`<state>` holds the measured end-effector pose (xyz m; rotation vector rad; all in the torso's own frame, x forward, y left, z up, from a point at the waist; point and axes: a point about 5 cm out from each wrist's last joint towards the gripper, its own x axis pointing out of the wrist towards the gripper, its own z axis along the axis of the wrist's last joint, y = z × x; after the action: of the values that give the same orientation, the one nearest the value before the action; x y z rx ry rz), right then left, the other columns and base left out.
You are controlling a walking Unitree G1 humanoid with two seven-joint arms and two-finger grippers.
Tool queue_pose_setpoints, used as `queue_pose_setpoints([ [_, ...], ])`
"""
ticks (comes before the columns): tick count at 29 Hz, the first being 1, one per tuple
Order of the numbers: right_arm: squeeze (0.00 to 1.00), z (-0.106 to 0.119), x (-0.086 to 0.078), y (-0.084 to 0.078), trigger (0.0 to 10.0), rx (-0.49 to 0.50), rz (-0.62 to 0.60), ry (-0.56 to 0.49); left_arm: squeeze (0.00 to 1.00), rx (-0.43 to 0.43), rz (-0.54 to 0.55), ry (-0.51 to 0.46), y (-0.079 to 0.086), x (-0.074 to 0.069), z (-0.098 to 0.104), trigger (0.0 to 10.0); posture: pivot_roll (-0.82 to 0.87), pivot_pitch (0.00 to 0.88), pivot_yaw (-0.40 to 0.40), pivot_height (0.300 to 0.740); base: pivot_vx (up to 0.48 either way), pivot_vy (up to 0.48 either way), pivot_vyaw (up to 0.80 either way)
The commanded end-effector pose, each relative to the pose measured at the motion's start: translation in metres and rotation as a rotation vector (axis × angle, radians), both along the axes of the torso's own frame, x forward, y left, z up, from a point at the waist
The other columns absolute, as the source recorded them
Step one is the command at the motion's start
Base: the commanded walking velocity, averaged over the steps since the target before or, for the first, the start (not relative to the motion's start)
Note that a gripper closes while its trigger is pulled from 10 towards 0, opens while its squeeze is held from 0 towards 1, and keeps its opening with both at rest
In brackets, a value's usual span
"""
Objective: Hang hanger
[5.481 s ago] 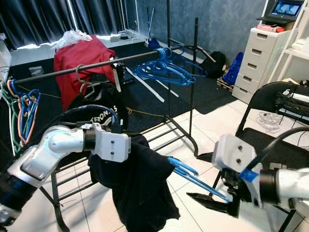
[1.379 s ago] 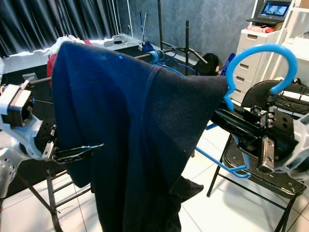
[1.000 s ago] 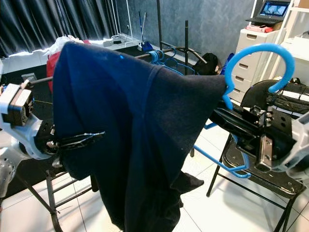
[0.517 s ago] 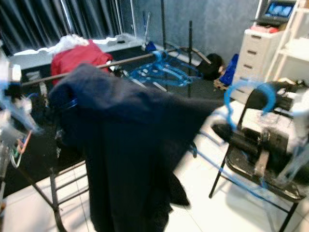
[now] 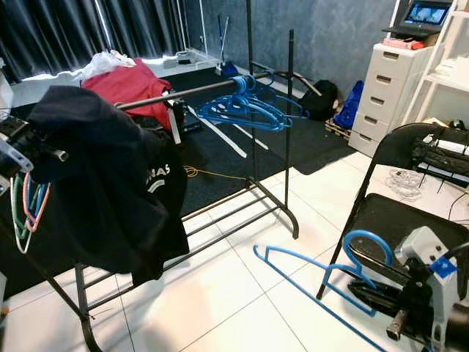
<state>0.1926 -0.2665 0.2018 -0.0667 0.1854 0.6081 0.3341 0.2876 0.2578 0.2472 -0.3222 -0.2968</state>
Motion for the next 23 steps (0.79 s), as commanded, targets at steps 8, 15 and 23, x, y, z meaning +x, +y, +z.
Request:
queue_pose_setpoints([
  [8, 0.00, -0.087, 0.023, 0.009, 10.0, 0.032, -0.299, 0.148, 0.00, 0.141, 0.054, 0.451, -0.057, -0.014, -0.142, 10.0, -0.11, 0.000, 0.026, 0.740, 0.000, 0.000, 0.00],
  [15, 0.00, -0.128, 0.024, 0.011, 10.0, 0.050, -0.421, 0.230, 0.00, 0.048, 0.180, 0.571, -0.071, -0.049, -0.196, 10.0, -0.08, 0.000, 0.014, 0.740, 0.000, 0.000, 0.44],
  [23, 0.00, -0.165, 0.013, 0.017, 10.0, 0.015, -0.476, 0.291, 0.00, -0.054, 0.181, 0.631, -0.092, -0.075, -0.226, 10.0, -0.06, 0.000, 0.017, 0.740, 0.000, 0.000, 0.76],
])
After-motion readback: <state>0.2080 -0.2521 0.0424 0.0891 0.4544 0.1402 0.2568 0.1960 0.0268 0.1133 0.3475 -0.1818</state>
